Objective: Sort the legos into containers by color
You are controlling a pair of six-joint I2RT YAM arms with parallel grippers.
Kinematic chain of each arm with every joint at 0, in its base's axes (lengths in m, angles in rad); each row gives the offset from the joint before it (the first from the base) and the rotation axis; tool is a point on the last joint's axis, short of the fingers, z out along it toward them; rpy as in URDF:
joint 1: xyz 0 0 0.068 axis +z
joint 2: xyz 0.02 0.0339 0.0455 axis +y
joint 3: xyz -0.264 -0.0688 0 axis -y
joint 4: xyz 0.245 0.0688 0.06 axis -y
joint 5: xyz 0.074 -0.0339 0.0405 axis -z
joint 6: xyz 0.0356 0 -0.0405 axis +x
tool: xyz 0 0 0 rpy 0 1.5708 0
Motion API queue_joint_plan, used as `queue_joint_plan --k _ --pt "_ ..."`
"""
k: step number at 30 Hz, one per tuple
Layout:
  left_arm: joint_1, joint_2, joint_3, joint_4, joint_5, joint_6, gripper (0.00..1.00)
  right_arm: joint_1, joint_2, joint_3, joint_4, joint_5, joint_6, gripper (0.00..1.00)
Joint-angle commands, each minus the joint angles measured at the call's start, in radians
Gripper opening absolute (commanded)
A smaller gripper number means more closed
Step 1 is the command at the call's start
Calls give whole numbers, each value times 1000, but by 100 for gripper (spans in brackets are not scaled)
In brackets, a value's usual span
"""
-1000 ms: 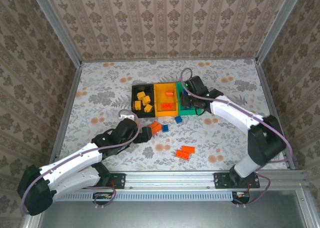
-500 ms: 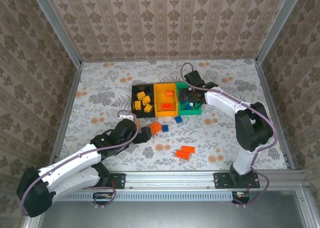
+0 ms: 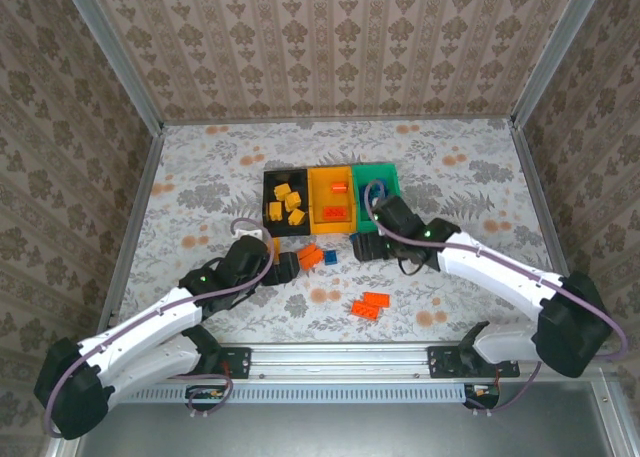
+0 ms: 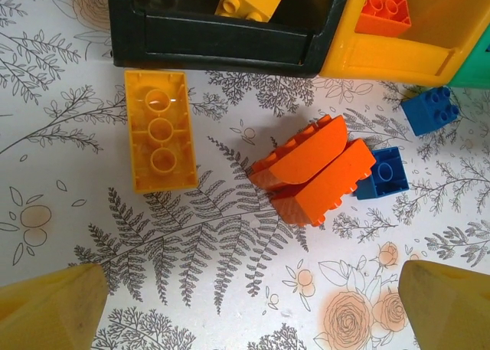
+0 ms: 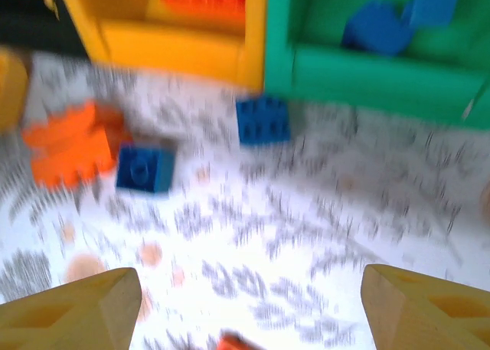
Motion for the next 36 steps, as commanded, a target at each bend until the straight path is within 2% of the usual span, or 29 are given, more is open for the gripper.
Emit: queue_joint_plan --k 1,5,9,15,20,29,32,36 --pt "14 -2 -11 -10 22 7 100 62 -55 -81 -134 -26 32 78" --pt "26 4 -29 12 36 3 100 147 -105 -138 -216 -65 57 78" --pt "40 18 -49 42 53 -9 100 253 -92 -156 -220 -118 62 79" --pt "51 37 -58 62 73 -11 100 384 5 -115 -178 2 12 79" --pt "61 26 -60 43 75 -8 100 385 82 -106 -120 -39 5 78" --pt "81 -17 -81 18 74 -15 100 387 182 -78 1 -269 -16 74" --pt "87 -24 -81 12 77 -16 100 387 198 -29 22 -270 -34 74" --pt "92 -33 -81 5 83 -15 100 386 214 40 -82 -156 -64 77"
